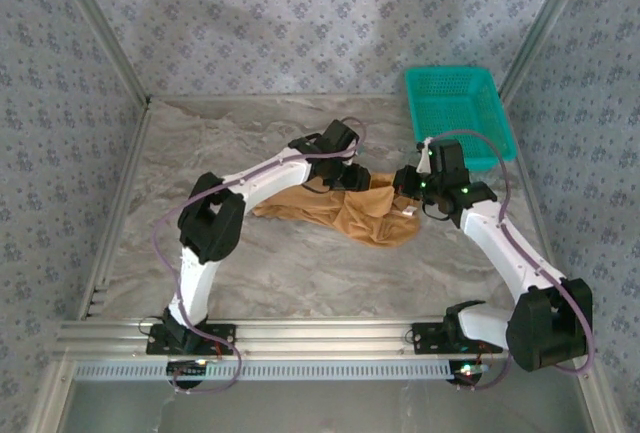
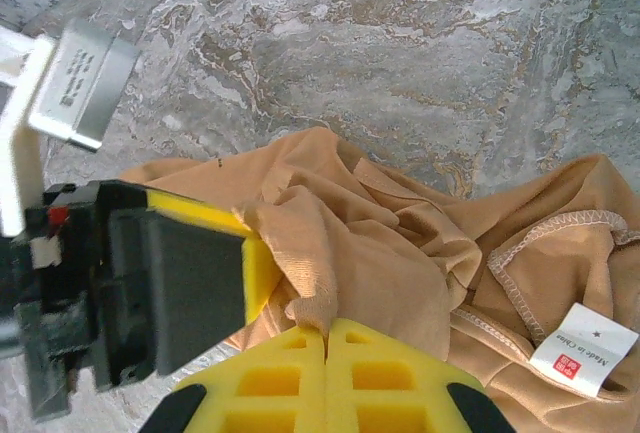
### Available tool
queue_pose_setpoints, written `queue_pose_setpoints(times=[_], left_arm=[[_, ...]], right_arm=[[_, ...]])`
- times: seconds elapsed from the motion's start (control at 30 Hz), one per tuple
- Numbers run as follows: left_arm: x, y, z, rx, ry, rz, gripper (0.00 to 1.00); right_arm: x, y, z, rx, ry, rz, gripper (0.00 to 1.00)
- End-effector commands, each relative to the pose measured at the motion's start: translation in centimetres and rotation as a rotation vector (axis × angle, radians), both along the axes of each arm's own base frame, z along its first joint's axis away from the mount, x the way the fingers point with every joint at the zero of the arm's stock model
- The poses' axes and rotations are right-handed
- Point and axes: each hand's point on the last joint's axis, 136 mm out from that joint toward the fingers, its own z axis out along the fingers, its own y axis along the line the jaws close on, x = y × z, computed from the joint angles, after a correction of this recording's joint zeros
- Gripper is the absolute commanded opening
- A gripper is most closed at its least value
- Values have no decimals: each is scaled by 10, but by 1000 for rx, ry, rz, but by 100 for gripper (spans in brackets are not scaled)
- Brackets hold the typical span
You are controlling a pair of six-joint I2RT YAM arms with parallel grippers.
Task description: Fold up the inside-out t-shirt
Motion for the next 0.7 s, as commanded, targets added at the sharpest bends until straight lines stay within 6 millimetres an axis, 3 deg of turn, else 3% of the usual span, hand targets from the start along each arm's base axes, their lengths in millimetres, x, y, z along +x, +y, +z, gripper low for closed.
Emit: queue_pose_setpoints(times=[0.0, 0.1, 0.2, 0.3, 0.43, 0.53, 0.6, 0.67], left_arm=[[6, 8, -14, 87, 4, 3, 36], [8, 8, -19, 96, 11, 2, 16], [12, 8, -2, 72, -9, 5, 0], [17, 2, 41, -7, -72, 3, 0], [14, -15, 124, -232, -173, -28, 0], [4, -21, 176, -421, -253, -55, 0], [-3, -20, 191, -537, -282, -64, 0], [-6, -14, 184, -615, -275, -53, 0]], right_arm=[[-6, 1, 4, 7, -4, 3, 0], [-7, 0, 2, 4, -1, 3, 0], [-8, -3, -1, -11, 1, -6, 0], [-5, -13, -12, -53, 7, -38, 0], [0, -33, -47, -82, 62, -115, 0], [1, -38, -74, -66, 134, -139, 0], [0, -38, -87, -57, 178, -141, 0], [-2, -36, -91, -43, 200, -134, 0]])
